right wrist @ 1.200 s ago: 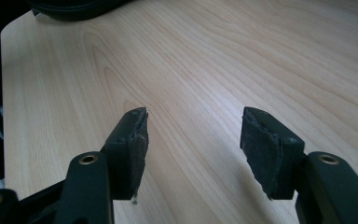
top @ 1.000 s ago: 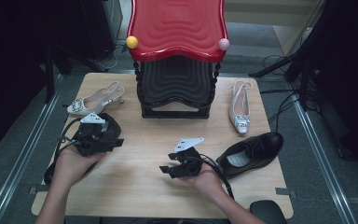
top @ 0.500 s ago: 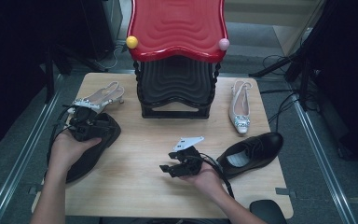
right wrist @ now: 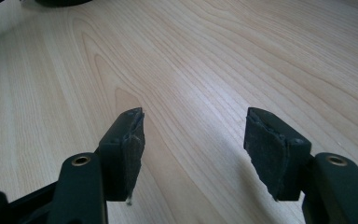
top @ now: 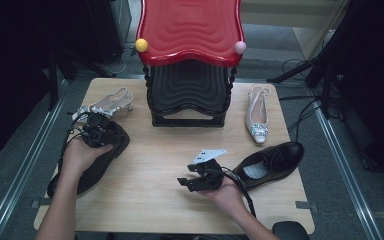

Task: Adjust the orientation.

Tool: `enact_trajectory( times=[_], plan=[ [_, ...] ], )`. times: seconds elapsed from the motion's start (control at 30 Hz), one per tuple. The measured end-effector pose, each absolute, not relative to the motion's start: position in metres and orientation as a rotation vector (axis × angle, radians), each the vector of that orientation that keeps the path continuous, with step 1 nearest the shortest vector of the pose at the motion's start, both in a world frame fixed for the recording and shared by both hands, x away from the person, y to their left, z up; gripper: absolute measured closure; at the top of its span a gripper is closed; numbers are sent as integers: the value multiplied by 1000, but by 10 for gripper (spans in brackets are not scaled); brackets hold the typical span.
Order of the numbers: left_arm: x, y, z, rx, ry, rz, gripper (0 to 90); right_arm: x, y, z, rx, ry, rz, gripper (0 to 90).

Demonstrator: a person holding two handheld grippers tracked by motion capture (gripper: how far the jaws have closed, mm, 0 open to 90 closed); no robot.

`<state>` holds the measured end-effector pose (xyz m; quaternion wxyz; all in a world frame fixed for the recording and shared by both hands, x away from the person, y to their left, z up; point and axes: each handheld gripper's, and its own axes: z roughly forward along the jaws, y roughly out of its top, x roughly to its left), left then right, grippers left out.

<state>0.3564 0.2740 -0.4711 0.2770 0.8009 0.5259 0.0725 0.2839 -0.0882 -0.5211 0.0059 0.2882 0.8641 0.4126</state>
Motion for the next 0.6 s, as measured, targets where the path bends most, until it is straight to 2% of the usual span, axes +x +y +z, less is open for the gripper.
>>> enact_trajectory(
  times=[0.2,0.3,0.33,0.5,0.6],
  plan=[
    [363,271,-482,2155,1411,178,574,283,-91,-522,914,2703,1275,385],
    [368,272,-492,2126,1424,162,639,283,-92,-522,917,2700,1269,385],
    [368,273,-492,2121,1426,175,688,283,-94,-522,920,2695,1270,385],
    [369,274,-492,2103,1443,163,727,283,-95,-524,936,2697,1259,386],
    [364,272,-481,2152,1434,219,810,282,-95,-523,920,2701,1261,389]
  ],
)
